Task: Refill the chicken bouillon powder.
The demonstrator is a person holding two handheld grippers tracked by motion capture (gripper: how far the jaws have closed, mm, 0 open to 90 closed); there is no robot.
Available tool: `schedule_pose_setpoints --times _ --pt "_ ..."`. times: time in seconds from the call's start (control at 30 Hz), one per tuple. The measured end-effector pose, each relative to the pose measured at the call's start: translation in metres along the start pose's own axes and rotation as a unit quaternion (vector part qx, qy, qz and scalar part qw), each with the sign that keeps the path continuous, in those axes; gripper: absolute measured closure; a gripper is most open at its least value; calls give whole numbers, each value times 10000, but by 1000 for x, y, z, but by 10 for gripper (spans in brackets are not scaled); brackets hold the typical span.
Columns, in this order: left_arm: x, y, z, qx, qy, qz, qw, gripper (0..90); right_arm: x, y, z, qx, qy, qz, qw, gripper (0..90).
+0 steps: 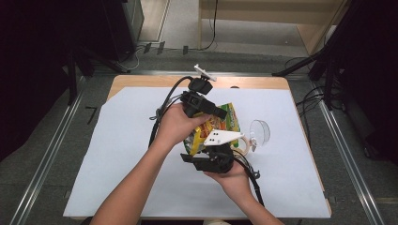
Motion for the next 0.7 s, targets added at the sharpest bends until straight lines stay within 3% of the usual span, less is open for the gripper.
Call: schedule_pose_setpoints --times 0.7 --pt "1 -2 3 28 52 -13 10000 766 0 4 1 -67 84 -69 9999 650"
Point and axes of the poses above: each handheld gripper's, and its own axes: x roughly backward along the jaws, z roughly out of its underside, y roughly to its left, the point moved 7 cm from there along -x, roughly forward along the jaws, and after that the axes turned 8 degrees about -x, right-handed, at the moved point
